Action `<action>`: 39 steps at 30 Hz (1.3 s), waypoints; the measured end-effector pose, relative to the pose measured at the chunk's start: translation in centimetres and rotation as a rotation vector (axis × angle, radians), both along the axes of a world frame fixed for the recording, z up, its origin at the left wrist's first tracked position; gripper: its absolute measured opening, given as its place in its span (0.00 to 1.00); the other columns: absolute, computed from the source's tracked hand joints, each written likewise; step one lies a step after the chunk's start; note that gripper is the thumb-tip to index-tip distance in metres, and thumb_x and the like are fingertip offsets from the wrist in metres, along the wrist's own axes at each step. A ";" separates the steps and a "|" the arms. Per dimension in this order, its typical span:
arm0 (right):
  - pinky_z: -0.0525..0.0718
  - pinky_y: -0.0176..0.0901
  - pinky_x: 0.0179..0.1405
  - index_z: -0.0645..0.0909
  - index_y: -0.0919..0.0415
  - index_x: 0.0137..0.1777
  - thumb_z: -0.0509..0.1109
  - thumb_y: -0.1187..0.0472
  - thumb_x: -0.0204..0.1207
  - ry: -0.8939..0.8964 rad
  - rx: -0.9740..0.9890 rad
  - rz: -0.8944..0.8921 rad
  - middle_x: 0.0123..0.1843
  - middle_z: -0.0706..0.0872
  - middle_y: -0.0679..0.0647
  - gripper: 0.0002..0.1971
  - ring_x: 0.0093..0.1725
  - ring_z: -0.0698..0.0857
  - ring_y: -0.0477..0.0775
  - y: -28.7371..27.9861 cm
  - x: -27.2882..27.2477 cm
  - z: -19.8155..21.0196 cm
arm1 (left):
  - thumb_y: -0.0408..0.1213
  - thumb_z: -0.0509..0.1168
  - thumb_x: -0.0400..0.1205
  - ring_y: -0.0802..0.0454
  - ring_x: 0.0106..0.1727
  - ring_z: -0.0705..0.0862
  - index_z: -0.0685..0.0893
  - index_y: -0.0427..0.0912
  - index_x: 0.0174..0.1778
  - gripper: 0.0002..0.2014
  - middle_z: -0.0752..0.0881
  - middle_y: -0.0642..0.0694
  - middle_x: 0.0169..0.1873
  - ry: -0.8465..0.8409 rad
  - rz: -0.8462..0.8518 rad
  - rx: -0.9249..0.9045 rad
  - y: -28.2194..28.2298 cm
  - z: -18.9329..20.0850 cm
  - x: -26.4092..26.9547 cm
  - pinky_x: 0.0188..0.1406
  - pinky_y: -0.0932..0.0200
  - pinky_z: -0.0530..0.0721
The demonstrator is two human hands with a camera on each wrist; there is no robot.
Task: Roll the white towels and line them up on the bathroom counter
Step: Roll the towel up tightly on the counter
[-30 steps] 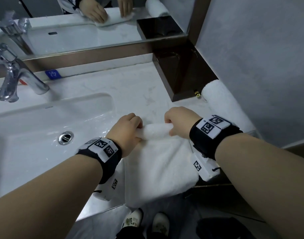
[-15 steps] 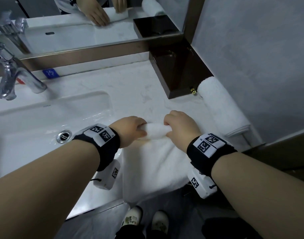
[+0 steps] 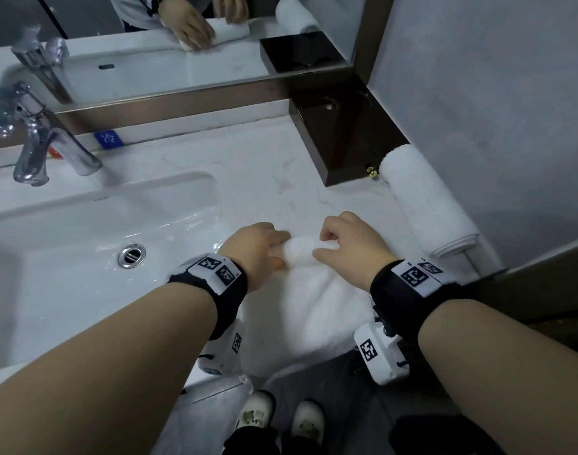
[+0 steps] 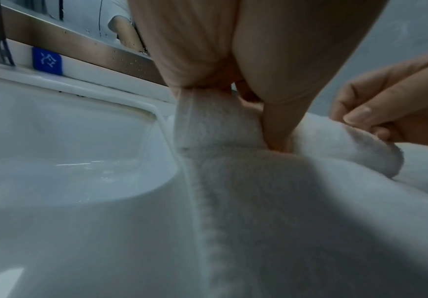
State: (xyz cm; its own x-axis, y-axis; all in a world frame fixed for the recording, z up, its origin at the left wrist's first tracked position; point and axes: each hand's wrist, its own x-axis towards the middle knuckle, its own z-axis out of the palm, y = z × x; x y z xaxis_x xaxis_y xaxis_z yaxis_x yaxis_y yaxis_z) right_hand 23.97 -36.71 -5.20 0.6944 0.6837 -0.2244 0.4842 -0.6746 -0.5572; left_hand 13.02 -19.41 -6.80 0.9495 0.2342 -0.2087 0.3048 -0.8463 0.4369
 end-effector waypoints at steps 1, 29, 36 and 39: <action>0.76 0.41 0.48 0.78 0.49 0.54 0.71 0.50 0.73 0.029 -0.004 -0.014 0.55 0.74 0.46 0.11 0.49 0.78 0.49 0.0 0.0 0.4 | 0.44 0.70 0.79 0.49 0.51 0.80 0.81 0.57 0.69 0.21 0.77 0.54 0.47 -0.006 -0.006 -0.005 -0.2 -0.2 -0.2 0.47 0.59 0.72; 0.78 0.47 0.42 0.81 0.61 0.54 0.72 0.54 0.76 -0.292 -0.657 0.512 0.53 0.83 0.55 0.12 0.52 0.83 0.59 3.4 -1.0 2.7 | 0.38 0.57 0.89 0.54 0.83 0.63 0.64 0.58 0.83 0.25 0.63 0.55 0.83 -0.071 -0.114 -0.121 -1.7 -1.0 -5.1 0.83 0.59 0.57; 0.74 0.44 0.44 0.78 0.59 0.54 0.69 0.65 0.76 -0.406 -0.499 0.526 0.55 0.77 0.54 0.08 0.56 0.77 0.57 1.9 -1.8 1.5 | 0.44 0.63 0.84 0.63 0.67 0.78 0.79 0.61 0.73 0.20 0.81 0.65 0.65 0.151 0.108 -0.350 -0.3 1.0 -4.3 0.65 0.67 0.71; 0.75 0.43 0.45 0.77 0.59 0.52 0.71 0.65 0.75 -0.381 -0.417 0.495 0.54 0.76 0.53 0.08 0.54 0.77 0.56 1.0 -1.9 1.1 | 0.42 0.64 0.79 0.63 0.50 0.83 0.85 0.59 0.55 0.11 0.86 0.64 0.47 0.208 0.115 -0.303 -0.6 1.6 -3.5 0.45 0.70 0.77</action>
State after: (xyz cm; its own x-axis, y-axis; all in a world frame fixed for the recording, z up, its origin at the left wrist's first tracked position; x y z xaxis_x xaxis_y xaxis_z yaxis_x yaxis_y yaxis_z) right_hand 22.09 -35.67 -4.08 0.4094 0.8472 -0.3387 0.8940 -0.4466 -0.0366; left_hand 9.52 -19.99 -5.20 0.8508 0.2345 -0.4703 0.4984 -0.6437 0.5807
